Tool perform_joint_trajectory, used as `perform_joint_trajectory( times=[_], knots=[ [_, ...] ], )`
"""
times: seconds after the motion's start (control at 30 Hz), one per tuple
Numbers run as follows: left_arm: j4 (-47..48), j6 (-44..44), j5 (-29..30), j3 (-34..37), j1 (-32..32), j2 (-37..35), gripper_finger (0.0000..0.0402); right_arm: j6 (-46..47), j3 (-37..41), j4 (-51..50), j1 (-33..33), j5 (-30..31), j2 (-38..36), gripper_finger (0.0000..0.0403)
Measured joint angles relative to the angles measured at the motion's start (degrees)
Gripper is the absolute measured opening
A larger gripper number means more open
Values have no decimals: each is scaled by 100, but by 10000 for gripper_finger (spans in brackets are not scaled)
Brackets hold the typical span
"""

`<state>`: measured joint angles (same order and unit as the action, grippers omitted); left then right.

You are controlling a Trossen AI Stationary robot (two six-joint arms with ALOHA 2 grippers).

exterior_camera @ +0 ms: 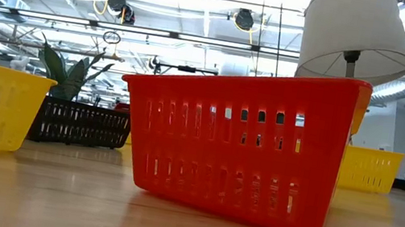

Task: Stack baskets by color
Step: Stack the bottom right black basket on the top black basket

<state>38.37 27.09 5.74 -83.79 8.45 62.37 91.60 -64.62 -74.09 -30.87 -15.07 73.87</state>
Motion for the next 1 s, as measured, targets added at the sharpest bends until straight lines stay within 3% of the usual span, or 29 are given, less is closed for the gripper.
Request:
perform_joint_trajectory(
  times=[0.6,1.0],
  knots=[
    [0,-2,0,0,0,0,5,61,1523,1899,0,-11,0,146],
    [1,-2,0,0,0,0,5,243,1801,2183,-167,14,0,146]
  ],
)
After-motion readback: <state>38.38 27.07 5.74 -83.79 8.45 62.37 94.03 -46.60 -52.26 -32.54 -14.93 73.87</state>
